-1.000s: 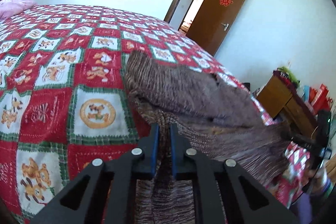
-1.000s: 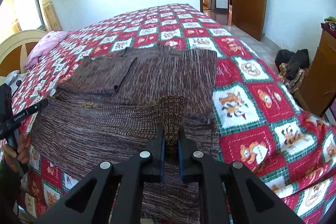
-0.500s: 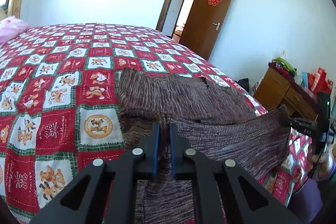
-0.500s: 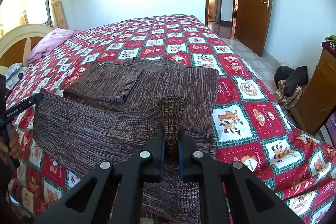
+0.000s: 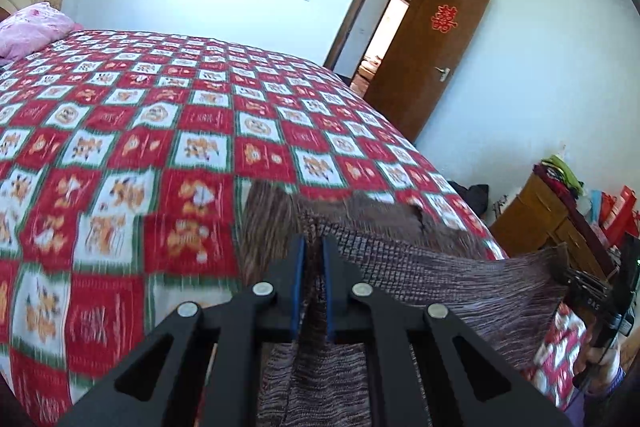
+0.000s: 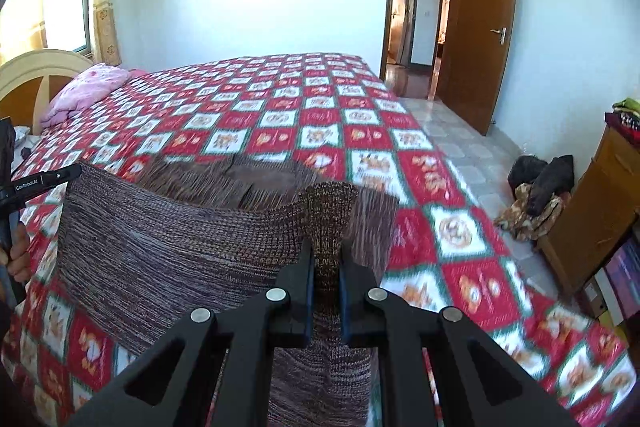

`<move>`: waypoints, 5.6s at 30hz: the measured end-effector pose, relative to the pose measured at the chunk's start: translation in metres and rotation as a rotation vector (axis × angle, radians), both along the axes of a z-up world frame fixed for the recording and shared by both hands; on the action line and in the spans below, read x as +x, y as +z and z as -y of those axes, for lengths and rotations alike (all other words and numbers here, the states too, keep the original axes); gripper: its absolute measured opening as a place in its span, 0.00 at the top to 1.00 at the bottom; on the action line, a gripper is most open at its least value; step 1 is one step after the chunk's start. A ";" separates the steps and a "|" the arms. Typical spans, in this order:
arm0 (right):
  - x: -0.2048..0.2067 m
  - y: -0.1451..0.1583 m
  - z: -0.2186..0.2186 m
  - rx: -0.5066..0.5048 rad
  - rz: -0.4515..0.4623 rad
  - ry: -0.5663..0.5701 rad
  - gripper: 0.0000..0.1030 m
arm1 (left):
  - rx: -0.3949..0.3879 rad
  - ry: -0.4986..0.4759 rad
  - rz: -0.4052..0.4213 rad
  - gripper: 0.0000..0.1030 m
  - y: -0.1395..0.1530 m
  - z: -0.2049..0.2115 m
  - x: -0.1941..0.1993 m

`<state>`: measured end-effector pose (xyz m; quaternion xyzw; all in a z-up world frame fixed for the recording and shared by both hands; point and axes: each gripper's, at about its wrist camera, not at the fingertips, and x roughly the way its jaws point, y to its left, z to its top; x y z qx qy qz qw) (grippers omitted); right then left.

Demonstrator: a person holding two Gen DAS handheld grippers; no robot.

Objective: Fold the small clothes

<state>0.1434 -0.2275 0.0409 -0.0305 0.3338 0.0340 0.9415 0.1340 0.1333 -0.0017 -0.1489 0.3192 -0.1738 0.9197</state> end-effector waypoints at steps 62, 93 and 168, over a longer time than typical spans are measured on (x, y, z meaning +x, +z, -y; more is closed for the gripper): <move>0.155 -0.094 0.049 0.097 -0.006 -0.188 0.90 | 0.090 0.013 -0.069 0.88 -0.041 0.047 0.118; 0.061 -0.059 0.033 0.232 -0.139 -0.129 0.70 | 0.245 0.055 -0.194 0.38 -0.053 0.055 0.052; -0.036 -0.115 -0.001 0.419 -0.231 -0.150 0.70 | -0.283 0.369 -0.267 0.88 -0.114 -0.004 0.032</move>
